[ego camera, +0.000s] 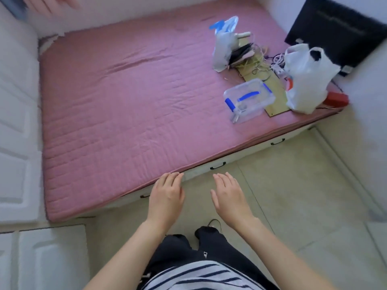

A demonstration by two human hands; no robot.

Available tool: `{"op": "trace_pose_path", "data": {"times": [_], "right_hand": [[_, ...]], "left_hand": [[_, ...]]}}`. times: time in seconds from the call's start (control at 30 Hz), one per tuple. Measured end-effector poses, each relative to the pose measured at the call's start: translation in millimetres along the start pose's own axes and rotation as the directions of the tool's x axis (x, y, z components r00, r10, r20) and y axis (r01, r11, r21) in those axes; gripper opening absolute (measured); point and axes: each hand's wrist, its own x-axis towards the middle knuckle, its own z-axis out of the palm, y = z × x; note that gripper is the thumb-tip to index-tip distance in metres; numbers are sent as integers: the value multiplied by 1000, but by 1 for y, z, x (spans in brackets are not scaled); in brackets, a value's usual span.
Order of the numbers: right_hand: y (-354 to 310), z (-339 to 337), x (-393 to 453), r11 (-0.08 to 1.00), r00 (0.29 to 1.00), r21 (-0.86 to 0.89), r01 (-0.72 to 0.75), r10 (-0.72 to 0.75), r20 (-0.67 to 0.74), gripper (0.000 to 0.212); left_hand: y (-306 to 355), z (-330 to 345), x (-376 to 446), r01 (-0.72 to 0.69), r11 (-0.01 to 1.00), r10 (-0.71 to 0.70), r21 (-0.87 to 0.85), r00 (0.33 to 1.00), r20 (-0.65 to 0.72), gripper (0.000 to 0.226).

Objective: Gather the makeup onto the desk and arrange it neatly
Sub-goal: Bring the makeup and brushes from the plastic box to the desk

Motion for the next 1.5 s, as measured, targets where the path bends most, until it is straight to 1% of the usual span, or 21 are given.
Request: {"op": "trace_pose_path", "data": {"times": [0.17,0.3,0.37,0.5,0.63,0.8,0.93,1.07,1.27,1.4,1.5], "right_hand": [[82,-23,-14,989,990,69,-133,136,-47,52],[136,-38,-26,957,958,129,-261,274,-90,52],[159,-43,-29,932,934,160,-325,342,-98,52],[195,-48,-32,875,881,200,-442,465,-88,52],[221,-55,-20,824,840,253,-507,538,-70,52],[259,-75,23,787,802,281,-550,591,-86,51],[295,-105,65,759,765,288,-584,633,-116,50],[329,-134,102,740,741,284,-610,660,-126,50],[376,-166,153,730,729,307,-610,669,-142,49],[407,-184,183,759,762,299,-579,634,-134,50],[434,-194,205,805,810,271,-527,573,-127,49]], "left_hand": [[89,29,45,-128,991,129,-31,990,62,38],[144,47,74,-263,964,265,-33,957,119,38],[164,55,91,-313,949,314,-27,939,142,37],[194,71,125,-368,929,367,-30,911,187,36],[211,86,164,-423,905,421,-31,884,203,34],[234,103,236,-479,877,476,-32,857,200,33],[256,110,307,-515,857,506,-22,832,227,30],[275,115,369,-583,812,570,-14,788,233,28],[306,129,431,-567,824,554,-27,793,253,30],[324,139,459,-548,836,537,-32,803,259,27],[334,150,477,-487,873,475,-20,841,259,29]]}}
